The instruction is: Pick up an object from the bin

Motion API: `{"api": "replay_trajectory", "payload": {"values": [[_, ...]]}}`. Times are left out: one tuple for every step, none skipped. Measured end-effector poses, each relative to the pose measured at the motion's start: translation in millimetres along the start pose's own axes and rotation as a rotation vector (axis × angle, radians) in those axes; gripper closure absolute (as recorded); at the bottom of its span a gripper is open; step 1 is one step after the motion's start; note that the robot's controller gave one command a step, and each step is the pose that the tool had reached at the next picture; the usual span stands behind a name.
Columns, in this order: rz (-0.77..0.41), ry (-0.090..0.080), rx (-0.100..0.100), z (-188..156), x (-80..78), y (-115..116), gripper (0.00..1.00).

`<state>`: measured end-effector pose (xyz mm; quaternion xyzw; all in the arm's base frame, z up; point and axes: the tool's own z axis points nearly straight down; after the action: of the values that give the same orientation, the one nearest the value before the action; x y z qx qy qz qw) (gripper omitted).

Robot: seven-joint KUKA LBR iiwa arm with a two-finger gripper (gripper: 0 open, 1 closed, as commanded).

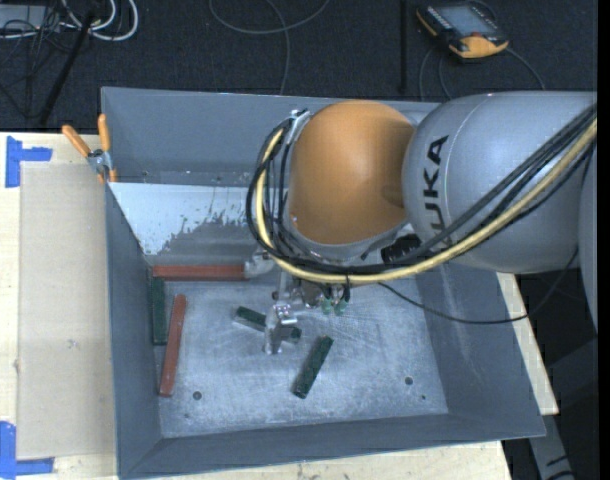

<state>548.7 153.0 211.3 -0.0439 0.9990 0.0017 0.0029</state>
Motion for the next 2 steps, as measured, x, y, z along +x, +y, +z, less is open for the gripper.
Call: {"api": "replay_trajectory", "payload": {"values": [[-0.172,-0.001,0.004,65,-39.4,-26,0.00],[-0.233,-0.005,0.000,132,-13.7,-60,1.00]]}}
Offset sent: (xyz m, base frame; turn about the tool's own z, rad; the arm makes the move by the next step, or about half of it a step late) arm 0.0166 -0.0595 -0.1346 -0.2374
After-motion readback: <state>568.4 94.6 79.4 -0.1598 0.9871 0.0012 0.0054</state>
